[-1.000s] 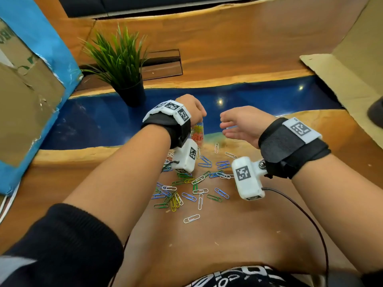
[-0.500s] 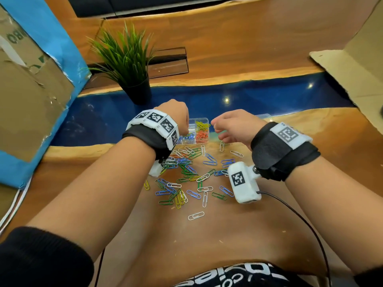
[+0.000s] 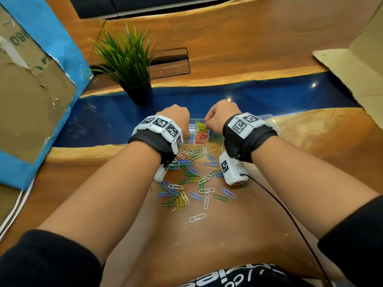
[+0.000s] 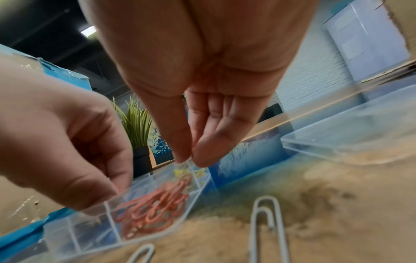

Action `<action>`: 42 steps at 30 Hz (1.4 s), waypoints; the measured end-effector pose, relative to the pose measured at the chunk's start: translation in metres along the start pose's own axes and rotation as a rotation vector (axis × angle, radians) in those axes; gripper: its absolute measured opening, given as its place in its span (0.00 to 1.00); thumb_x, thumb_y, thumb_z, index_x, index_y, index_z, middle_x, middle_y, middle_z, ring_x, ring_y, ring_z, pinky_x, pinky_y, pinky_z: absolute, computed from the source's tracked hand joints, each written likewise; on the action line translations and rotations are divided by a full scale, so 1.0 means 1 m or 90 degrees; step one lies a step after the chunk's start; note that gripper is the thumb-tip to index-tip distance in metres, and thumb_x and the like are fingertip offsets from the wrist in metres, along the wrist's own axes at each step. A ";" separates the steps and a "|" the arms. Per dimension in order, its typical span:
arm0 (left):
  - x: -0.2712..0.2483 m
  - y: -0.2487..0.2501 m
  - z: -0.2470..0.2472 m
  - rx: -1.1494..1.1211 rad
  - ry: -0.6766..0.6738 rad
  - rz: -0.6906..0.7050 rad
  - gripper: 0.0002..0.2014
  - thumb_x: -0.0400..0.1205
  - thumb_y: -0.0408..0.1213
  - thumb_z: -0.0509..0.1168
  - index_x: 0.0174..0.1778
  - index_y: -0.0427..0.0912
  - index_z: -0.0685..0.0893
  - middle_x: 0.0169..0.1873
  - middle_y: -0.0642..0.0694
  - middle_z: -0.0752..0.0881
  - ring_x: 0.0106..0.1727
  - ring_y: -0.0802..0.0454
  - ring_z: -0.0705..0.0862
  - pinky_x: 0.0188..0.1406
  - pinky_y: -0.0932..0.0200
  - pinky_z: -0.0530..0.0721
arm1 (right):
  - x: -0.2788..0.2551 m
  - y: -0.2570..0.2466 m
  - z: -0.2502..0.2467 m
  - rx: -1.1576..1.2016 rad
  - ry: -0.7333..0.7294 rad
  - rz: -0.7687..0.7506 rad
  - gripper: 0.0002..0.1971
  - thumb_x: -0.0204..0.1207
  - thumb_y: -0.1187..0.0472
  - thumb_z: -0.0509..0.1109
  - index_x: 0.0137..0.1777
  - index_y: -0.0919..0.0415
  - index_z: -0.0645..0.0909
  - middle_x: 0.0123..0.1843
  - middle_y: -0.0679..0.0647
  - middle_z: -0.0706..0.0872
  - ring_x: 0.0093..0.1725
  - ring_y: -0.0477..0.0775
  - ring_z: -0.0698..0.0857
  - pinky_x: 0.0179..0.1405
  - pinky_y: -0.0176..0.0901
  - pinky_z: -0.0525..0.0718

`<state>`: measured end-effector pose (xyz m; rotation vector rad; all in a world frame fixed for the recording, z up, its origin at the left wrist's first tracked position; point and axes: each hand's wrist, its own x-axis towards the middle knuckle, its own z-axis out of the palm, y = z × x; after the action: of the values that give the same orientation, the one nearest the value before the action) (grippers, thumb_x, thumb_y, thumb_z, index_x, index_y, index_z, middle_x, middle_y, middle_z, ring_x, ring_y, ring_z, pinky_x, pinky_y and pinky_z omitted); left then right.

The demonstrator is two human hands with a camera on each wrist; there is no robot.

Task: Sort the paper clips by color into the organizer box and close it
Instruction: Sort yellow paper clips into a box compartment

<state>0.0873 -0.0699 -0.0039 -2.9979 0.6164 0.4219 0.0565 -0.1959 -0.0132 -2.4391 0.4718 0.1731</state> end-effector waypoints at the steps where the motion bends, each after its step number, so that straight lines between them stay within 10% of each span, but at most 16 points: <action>1: 0.000 -0.001 0.000 -0.006 -0.002 -0.001 0.08 0.72 0.38 0.69 0.44 0.41 0.88 0.41 0.44 0.88 0.41 0.43 0.87 0.41 0.51 0.88 | 0.001 0.000 0.001 0.001 0.002 0.004 0.07 0.74 0.61 0.71 0.49 0.61 0.88 0.50 0.57 0.90 0.48 0.55 0.89 0.51 0.47 0.89; 15: -0.009 -0.008 -0.008 -0.094 0.020 0.006 0.13 0.72 0.40 0.69 0.22 0.48 0.77 0.34 0.46 0.87 0.39 0.45 0.86 0.38 0.55 0.84 | -0.002 0.003 -0.001 -0.032 -0.032 -0.043 0.10 0.76 0.62 0.67 0.49 0.54 0.90 0.52 0.56 0.90 0.54 0.58 0.87 0.56 0.49 0.87; 27: -0.016 -0.012 -0.010 -0.154 0.048 -0.008 0.07 0.81 0.39 0.62 0.40 0.45 0.83 0.47 0.44 0.88 0.49 0.43 0.85 0.45 0.55 0.82 | -0.007 0.006 -0.004 -0.055 -0.015 -0.098 0.07 0.75 0.58 0.71 0.51 0.50 0.87 0.50 0.49 0.86 0.53 0.53 0.86 0.49 0.41 0.83; 33: -0.018 -0.008 -0.011 -0.277 0.116 0.033 0.07 0.81 0.37 0.60 0.43 0.48 0.84 0.37 0.54 0.83 0.42 0.51 0.80 0.41 0.58 0.76 | -0.013 -0.005 -0.008 0.008 -0.020 -0.210 0.05 0.72 0.57 0.75 0.47 0.53 0.90 0.40 0.48 0.87 0.36 0.46 0.81 0.46 0.41 0.83; 42: -0.033 -0.026 0.016 -0.110 0.058 0.058 0.15 0.72 0.49 0.73 0.53 0.53 0.84 0.56 0.47 0.79 0.59 0.47 0.77 0.60 0.49 0.78 | -0.007 -0.003 -0.001 -0.105 0.006 -0.118 0.08 0.76 0.57 0.71 0.51 0.54 0.89 0.55 0.56 0.89 0.57 0.58 0.86 0.51 0.42 0.82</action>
<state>0.0640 -0.0319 -0.0106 -3.1763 0.7645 0.3628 0.0509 -0.1921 -0.0088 -2.6304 0.2403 0.1254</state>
